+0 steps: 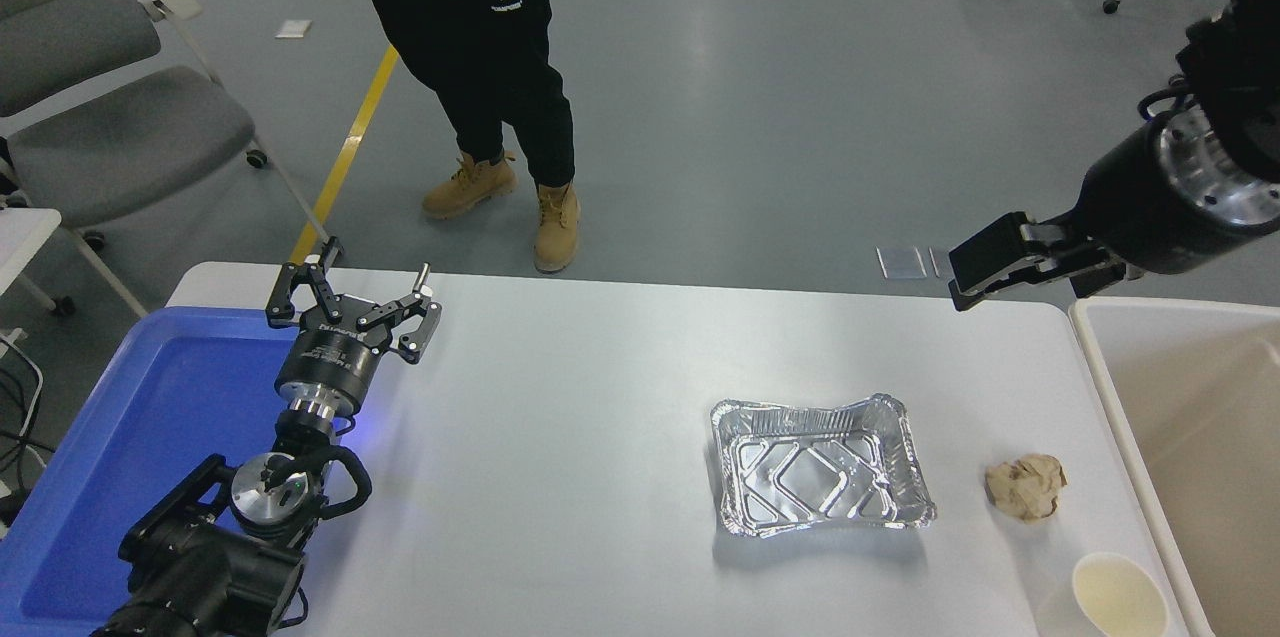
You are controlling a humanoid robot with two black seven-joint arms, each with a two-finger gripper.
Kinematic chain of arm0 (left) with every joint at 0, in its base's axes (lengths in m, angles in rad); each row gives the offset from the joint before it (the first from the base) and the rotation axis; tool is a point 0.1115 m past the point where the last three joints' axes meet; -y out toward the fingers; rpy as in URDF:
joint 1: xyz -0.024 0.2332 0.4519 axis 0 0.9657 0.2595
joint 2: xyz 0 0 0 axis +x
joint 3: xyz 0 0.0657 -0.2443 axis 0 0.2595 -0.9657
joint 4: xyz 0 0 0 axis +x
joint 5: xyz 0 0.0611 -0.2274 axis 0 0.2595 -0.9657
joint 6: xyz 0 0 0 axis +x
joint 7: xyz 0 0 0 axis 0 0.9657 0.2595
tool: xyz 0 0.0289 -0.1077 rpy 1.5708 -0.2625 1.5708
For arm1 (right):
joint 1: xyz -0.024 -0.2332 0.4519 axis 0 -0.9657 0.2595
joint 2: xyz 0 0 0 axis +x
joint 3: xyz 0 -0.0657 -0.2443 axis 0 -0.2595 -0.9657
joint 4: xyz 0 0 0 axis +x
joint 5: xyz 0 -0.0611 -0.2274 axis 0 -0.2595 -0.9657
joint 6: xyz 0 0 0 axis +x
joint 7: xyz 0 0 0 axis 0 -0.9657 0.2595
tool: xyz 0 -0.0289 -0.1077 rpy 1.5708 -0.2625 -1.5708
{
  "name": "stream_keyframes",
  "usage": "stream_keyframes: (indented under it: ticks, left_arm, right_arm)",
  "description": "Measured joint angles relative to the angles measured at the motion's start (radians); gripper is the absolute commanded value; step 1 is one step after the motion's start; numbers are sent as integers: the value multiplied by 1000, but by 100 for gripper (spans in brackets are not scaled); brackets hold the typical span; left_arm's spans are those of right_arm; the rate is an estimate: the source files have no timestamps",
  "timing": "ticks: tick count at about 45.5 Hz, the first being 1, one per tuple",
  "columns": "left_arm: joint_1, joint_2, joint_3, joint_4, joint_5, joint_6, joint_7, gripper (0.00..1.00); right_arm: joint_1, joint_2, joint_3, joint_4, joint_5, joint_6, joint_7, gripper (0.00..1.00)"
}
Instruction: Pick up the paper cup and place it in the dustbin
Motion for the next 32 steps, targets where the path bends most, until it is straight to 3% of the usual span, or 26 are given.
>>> stream_keyframes:
  ticks: [17, 32]
  left_arm:
    - [0, 0, 0, 0, 0, 0, 0, 99]
    - [0, 0, 0, 0, 0, 0, 0, 99]
  right_arm:
    - [32, -95, -68, 12, -13, 62, -6, 100]
    - [20, -258, -169, 14, -154, 72, -9, 100]
